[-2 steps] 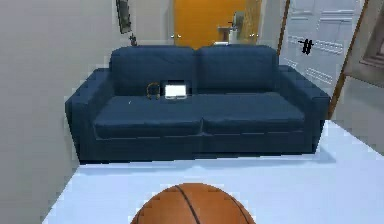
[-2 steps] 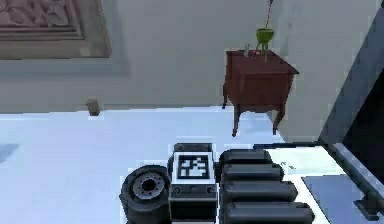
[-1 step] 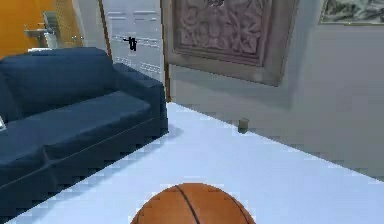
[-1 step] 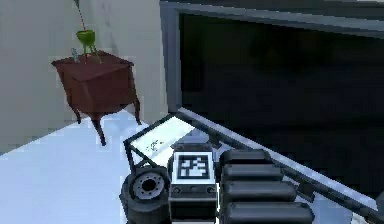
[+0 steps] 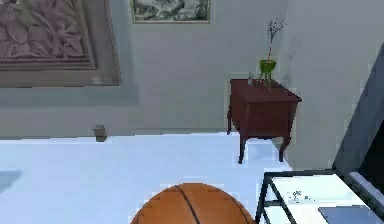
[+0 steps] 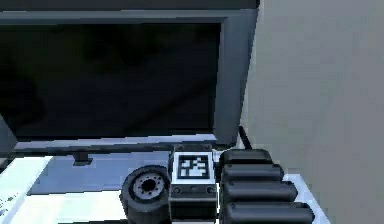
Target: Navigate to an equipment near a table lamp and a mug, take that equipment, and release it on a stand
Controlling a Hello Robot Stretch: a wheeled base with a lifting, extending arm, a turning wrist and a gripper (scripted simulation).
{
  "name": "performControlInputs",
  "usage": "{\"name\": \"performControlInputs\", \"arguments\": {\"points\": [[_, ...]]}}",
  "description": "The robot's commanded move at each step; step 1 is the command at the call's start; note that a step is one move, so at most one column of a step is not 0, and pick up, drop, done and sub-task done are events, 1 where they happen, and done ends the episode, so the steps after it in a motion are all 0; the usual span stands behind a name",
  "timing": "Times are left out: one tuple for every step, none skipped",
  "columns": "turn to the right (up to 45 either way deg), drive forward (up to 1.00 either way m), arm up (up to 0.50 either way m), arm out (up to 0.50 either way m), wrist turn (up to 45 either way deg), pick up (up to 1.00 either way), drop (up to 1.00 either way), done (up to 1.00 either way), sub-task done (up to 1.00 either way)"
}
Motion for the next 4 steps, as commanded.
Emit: {"name": "performControlInputs", "arguments": {"points": [[45.0,0.00,0.00,0.00,0.0,0.00,0.00,0.00,0.00],[15.0,0.00,0.00,0.00,0.0,0.00,0.00,0.00,0.00],[-45.0,0.00,0.00,0.00,0.0,0.00,0.00,0.00,0.00],[-45.0,0.00,0.00,0.00,0.0,0.00,0.00,0.00,0.00]]}}
